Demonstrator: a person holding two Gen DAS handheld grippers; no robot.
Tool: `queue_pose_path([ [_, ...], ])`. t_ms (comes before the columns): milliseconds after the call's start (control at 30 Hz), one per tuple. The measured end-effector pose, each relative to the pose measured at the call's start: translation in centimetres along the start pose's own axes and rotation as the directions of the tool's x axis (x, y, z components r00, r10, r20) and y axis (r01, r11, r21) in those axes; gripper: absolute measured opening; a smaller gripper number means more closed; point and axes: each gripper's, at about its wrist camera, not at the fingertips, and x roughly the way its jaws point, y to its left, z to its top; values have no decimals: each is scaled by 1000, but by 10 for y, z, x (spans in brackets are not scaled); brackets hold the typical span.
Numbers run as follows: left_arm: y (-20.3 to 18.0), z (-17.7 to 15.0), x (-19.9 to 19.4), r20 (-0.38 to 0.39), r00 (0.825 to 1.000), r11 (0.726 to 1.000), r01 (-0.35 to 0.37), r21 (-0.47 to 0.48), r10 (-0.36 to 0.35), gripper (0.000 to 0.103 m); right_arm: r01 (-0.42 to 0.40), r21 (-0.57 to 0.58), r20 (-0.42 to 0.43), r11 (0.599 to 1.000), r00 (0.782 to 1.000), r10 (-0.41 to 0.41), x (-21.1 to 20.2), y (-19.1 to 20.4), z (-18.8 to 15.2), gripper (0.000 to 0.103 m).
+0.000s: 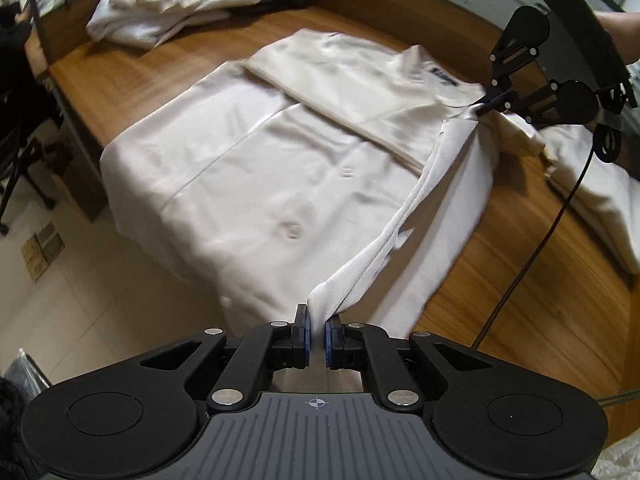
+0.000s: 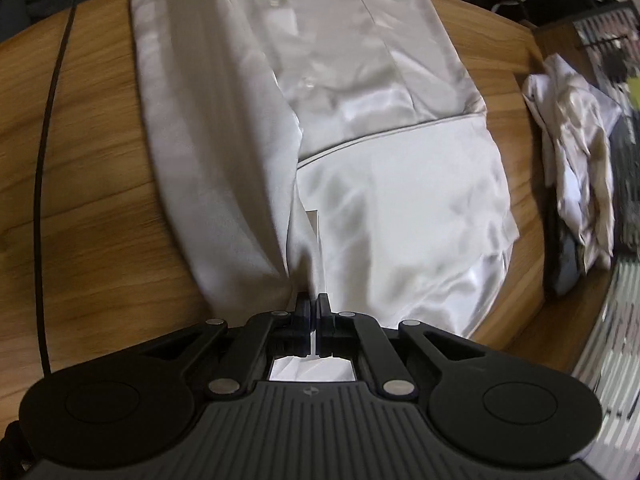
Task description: Fold clothes
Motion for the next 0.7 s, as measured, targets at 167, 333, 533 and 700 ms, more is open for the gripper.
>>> queue_pose_path([
  [167,16,6,27,-76,997,1000,13,7,-13,11,-53,-11,-20,999,998,53,38,-34,21,2],
  [333,29,9,47,-152,987,998,51,34,-45,22,-77,47,-37,996,996,79,66,-48,25,10],
  [533,62,27,28,-82,993,995,92,32,-90,35,-22,329,5,944,1000,22,38,-66,8,41],
  [700,86,57,17,-41,992,991,124,57,-122,36,-19,648,80,762,996,-43,-18,-66,-17,44],
])
